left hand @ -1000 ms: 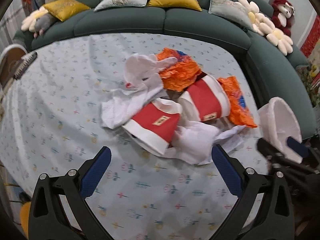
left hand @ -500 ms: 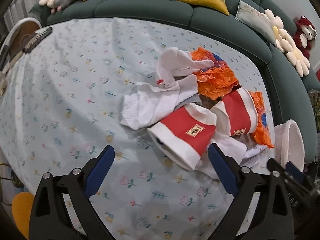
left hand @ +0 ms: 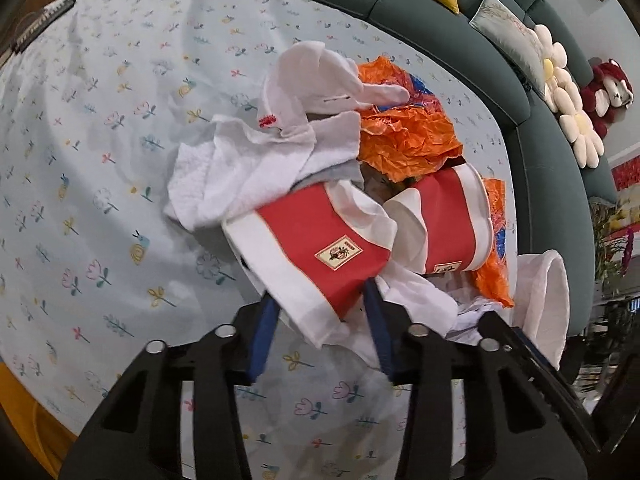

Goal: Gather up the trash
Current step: 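Grasp the red-and-white paper cup with the left tool while the right tool grasps crumpled white paper, then carry the cup and paper in both tools over the white-lined bin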

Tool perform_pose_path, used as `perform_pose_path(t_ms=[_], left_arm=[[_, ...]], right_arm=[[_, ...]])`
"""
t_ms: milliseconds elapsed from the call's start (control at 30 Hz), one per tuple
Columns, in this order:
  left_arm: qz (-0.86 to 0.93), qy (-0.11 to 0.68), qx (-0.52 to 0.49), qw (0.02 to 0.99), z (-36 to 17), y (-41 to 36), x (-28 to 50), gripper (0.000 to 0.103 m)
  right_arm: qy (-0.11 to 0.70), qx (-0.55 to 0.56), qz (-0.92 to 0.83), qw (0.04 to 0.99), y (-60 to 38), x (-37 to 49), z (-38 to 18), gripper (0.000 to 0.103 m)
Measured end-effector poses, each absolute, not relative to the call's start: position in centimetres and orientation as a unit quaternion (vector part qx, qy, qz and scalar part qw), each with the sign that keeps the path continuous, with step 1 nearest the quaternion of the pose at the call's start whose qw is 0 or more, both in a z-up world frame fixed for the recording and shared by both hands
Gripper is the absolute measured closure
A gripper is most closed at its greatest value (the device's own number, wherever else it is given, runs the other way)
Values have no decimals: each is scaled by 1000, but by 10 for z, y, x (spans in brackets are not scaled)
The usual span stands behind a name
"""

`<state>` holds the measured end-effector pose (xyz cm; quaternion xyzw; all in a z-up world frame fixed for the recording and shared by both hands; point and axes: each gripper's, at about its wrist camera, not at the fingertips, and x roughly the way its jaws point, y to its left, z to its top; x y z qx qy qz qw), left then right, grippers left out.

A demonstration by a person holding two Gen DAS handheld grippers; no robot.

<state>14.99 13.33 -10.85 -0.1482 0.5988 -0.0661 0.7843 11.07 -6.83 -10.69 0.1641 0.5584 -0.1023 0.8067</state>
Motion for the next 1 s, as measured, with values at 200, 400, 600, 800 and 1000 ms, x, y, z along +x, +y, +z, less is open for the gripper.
perform_pose_path(t_ms=[200,400,600,800,1000], left_arm=[[-76,591,-128,793,-102,131,146,91],[-84,562,-70,820,-80,120,134,101],[-88,539,-58,836,-56,116,120,101],[-88,526,-48,845,-43,114,108,101],[-93,519,-39,849,-35,114,103,101]], right_arm=[[562,170,-86,805,-60,117,-116,72],[562,169,-75,806,-58,110,-109,101],[544,169,-75,819,-67,90,-90,102],[551,184,-74,810,-73,82,-86,88],[556,208,-104,798,-72,94,-97,58]])
